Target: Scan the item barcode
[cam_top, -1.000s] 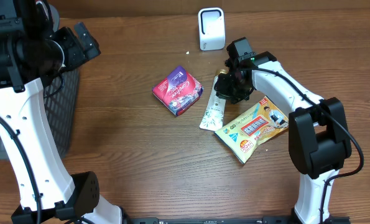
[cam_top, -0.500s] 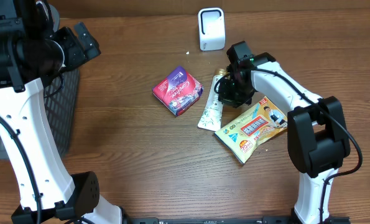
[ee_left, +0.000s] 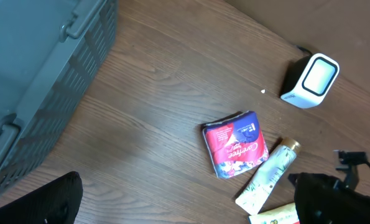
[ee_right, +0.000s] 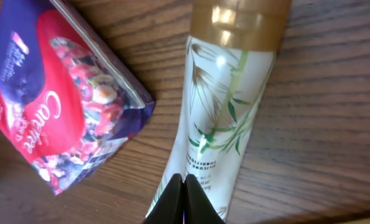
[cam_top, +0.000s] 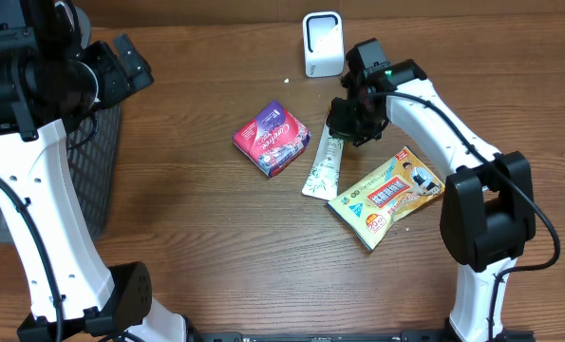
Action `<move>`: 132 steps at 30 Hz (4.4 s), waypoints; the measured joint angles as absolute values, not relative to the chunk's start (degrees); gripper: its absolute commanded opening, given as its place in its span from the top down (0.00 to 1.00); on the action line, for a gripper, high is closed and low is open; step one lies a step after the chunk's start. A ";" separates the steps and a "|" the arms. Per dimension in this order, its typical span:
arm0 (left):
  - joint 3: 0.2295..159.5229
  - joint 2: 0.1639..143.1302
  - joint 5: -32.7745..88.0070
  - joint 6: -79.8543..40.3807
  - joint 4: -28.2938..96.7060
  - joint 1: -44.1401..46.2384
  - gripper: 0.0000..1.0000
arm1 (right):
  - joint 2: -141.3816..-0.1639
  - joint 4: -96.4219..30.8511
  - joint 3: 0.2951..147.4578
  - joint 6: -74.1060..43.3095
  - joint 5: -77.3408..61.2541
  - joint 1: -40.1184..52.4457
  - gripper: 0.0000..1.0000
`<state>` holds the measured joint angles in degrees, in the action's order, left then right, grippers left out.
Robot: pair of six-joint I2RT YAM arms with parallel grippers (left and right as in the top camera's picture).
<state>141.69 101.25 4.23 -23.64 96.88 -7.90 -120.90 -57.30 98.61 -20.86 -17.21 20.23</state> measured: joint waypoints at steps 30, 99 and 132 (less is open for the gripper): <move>141.69 101.25 4.23 -23.62 96.88 -7.92 0.00 | -119.85 -49.47 92.79 -19.53 -26.63 20.27 0.96; 141.69 101.25 4.23 -23.62 96.88 -7.92 0.00 | -132.31 -40.93 93.49 -7.46 -58.41 9.26 0.96; 141.69 101.25 4.23 -23.62 96.88 -7.92 0.00 | -126.67 -62.41 103.50 -9.50 -30.89 9.37 0.96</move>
